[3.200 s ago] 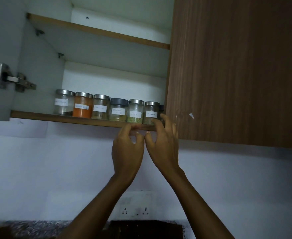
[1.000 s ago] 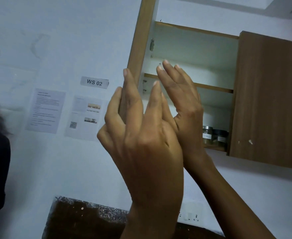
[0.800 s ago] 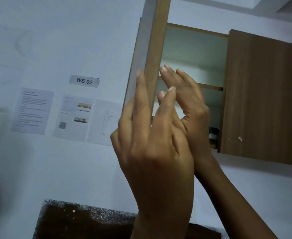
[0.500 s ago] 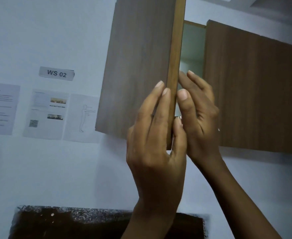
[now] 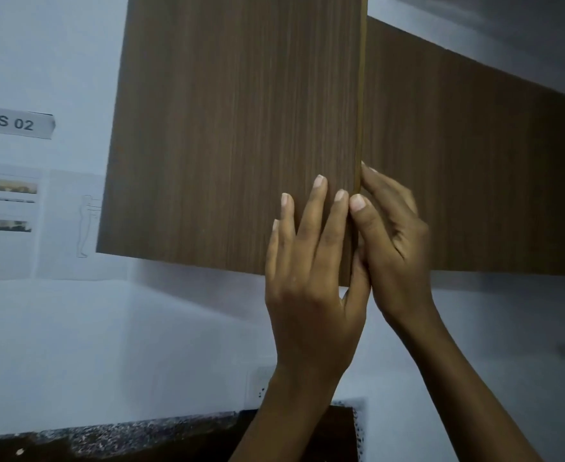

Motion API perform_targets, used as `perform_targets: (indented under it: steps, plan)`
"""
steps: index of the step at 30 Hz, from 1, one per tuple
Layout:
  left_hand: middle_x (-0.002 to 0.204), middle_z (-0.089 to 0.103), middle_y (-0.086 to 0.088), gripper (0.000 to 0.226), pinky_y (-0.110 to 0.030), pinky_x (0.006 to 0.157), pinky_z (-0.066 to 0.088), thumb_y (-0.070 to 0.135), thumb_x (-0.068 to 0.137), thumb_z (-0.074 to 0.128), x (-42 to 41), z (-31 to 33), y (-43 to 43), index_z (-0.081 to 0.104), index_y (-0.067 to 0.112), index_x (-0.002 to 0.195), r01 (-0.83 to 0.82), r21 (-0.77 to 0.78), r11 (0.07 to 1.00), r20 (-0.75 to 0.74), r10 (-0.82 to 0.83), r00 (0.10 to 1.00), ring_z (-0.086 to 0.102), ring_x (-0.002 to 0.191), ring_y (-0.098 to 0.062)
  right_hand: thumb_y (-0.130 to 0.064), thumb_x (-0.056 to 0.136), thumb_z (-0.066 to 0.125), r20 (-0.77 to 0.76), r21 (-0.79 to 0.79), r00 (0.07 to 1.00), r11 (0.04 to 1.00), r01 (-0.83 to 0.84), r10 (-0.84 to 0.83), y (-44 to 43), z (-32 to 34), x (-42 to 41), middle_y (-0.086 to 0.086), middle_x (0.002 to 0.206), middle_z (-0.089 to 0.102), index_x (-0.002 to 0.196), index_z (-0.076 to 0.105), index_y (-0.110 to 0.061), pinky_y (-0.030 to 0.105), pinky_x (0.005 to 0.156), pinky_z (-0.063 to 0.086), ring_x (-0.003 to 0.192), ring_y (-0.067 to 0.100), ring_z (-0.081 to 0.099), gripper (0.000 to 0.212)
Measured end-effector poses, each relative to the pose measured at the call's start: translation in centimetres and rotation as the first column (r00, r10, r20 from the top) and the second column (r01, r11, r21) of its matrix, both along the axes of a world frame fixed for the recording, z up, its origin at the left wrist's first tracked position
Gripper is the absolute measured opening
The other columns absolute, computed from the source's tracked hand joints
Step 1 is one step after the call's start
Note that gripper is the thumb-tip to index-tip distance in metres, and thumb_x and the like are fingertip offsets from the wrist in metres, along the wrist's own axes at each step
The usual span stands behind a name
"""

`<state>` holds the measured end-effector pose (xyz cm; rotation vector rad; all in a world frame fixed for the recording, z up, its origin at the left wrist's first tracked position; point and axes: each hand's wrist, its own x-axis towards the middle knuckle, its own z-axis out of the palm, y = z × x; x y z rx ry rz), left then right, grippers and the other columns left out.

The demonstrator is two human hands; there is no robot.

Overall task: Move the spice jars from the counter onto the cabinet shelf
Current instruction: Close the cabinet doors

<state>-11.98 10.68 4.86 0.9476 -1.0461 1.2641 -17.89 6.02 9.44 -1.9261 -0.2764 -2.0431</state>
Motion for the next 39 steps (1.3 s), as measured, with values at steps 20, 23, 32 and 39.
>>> perform_targets:
  steps: [20,23,32,39]
  plan:
    - [0.151,0.031,-0.006,0.06,-0.041,0.116,0.015,0.022,0.085,0.058,5.3,-0.4,-13.8,0.038,0.013,0.141,-0.191,0.199,0.961,0.05,0.184,0.982,0.016,0.143,-0.029,-0.043,0.086,0.045,-0.002,0.135,0.965,0.957,0.258,-0.26,-15.0,-2.7,4.9,-0.001,0.135,0.047,0.124,0.057,-0.025,0.029,0.099,0.038,0.125,0.011,0.037,0.044]
    - [0.152,0.029,-0.008,0.061,-0.043,0.115,0.015,0.023,0.085,0.059,6.6,-0.4,-15.6,0.038,0.012,0.141,-0.238,0.236,0.942,0.068,0.228,0.971,0.016,0.143,-0.031,-0.051,0.083,0.041,-0.014,0.203,0.948,0.928,0.313,-0.317,-16.7,-3.1,6.2,0.002,0.139,0.043,0.127,0.054,-0.022,0.044,0.101,0.04,0.127,0.016,0.037,0.054]
    - [0.151,0.03,-0.011,0.063,-0.045,0.114,0.014,0.017,0.084,0.063,9.4,-0.3,-19.9,0.037,0.008,0.141,-0.358,0.248,0.9,0.078,0.35,0.934,0.018,0.142,-0.035,-0.058,0.083,0.03,-0.18,0.174,0.927,0.917,0.359,-0.329,-21.3,-3.0,8.8,-0.001,0.152,0.027,0.142,0.034,-0.025,0.045,0.114,0.02,0.142,0.02,0.019,0.068]
    - [0.151,0.029,-0.013,0.06,-0.05,0.113,0.022,0.03,0.089,0.051,11.6,-0.4,-22.5,0.034,0.006,0.142,-0.402,0.287,0.87,0.085,0.395,0.915,0.017,0.141,-0.037,-0.049,0.092,0.026,-0.299,0.035,0.874,0.911,0.411,-0.383,-23.6,-2.9,11.1,-0.007,0.157,0.006,0.139,0.006,-0.043,0.047,0.113,0.006,0.145,0.017,0.0,0.052]
